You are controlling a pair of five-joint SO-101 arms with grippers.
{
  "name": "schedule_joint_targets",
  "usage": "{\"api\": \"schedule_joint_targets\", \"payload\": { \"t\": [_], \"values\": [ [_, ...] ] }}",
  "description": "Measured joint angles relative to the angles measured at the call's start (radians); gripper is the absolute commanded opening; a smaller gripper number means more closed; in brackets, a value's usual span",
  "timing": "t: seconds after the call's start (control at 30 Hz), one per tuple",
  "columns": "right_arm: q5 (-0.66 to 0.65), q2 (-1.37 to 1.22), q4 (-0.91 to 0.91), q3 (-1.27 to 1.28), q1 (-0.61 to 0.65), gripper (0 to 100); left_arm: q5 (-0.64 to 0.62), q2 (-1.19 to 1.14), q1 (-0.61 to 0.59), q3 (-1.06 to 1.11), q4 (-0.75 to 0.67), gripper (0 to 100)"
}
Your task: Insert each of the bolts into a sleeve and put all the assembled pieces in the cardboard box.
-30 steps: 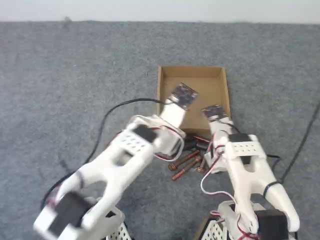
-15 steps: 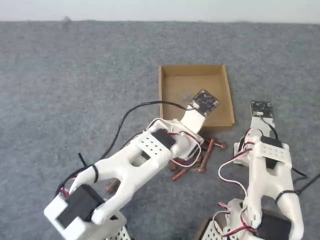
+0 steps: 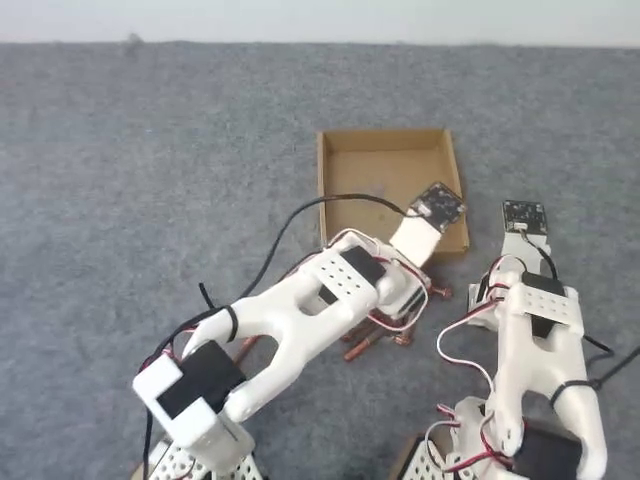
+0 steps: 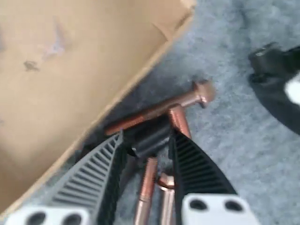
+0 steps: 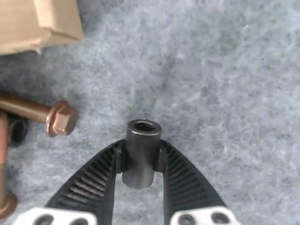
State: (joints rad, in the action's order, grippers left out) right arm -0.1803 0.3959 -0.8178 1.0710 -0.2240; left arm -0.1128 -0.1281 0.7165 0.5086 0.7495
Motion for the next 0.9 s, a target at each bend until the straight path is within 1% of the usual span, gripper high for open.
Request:
{"api": "schedule_joint_targets", "payload": {
  "t": [0.23, 0.33, 0.47, 0.6, 0.73, 0.9],
  "values": [
    [0.0, 0.0, 0.0, 0.0, 0.0, 0.7, 0.005, -0.009, 0.009, -0.003, -0.02, 14],
    [0.0, 0.0, 0.0, 0.0, 0.008, 0.7, 0.052, -0.009, 0.009, -0.003, -0.029, 14],
    [0.0, 0.0, 0.0, 0.0, 0.008, 0.7, 0.066, -0.009, 0.011, -0.003, -0.029, 14],
    [0.0, 0.0, 0.0, 0.0, 0.008, 0.7, 0.066, -0.008, 0.054, 0.002, -0.029, 15],
    [0.0, 0.0, 0.0, 0.0, -0.017, 0.7, 0.071, 0.035, 0.121, 0.068, -0.032, 15],
    [0.0, 0.0, 0.0, 0.0, -0.023, 0.7, 0.071, 0.044, 0.078, 0.094, -0.094, 15]
  ]
}}
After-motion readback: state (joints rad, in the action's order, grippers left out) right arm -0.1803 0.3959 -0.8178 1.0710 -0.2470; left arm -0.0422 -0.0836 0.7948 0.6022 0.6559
